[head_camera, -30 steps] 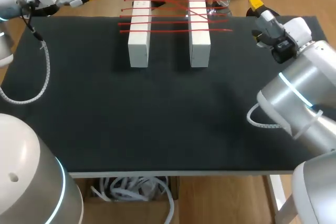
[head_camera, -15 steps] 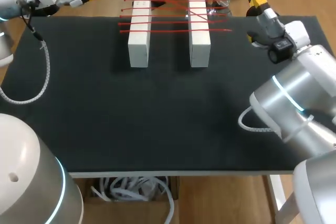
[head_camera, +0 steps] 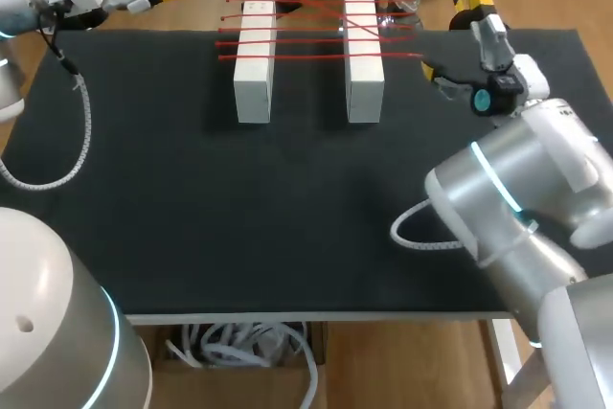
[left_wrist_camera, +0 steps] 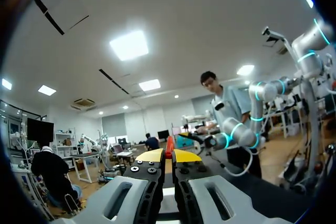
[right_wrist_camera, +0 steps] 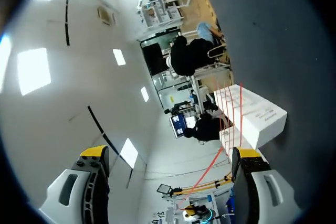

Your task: Grab the tape and strap the tape.

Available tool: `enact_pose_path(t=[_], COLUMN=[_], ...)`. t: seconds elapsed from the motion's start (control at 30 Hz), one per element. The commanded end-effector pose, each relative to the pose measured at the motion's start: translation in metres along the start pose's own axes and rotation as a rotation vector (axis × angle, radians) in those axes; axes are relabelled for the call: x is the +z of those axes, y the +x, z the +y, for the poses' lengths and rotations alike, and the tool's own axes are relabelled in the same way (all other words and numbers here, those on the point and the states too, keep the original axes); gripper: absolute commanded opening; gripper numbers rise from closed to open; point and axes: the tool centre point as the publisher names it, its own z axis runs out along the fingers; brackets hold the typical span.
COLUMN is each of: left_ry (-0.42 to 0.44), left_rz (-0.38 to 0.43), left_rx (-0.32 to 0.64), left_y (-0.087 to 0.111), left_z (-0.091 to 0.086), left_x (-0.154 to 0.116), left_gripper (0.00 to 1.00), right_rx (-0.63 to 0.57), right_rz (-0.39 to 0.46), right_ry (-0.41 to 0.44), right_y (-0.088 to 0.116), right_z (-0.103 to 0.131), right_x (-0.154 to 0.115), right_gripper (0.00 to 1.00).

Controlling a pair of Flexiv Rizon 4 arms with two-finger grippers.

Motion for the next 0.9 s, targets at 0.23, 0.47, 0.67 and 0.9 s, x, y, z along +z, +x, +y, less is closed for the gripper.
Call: enact_pose_path(t=[0.23, 0.47, 0.67, 0.9], left_ry=[0.001, 0.001, 0.001, 0.001], left_rz=[0.0, 0.0, 0.0, 0.0], left_rx=[0.001, 0.001, 0.001, 0.001], left_y=[0.0, 0.0, 0.0, 0.0], left_z=[0.0, 0.0, 0.0, 0.0], left_x=[0.0, 0.0, 0.0, 0.0], left_gripper=[0.0, 0.0, 0.0, 0.0], right_rx=[0.105, 0.207, 0.245, 0.303], right_rz=[-0.008, -0.027, -0.044, -0.056], right_ry=[-0.286, -0.32, -0.34, -0.366], right_y=[-0.014, -0.023, -0.028, -0.037], right_z=[-0.027, -0.049, -0.061, -0.07], right_x=[0.009, 0.015, 0.022, 0.028], right_gripper=[1.0, 1.0, 1.0, 1.0])
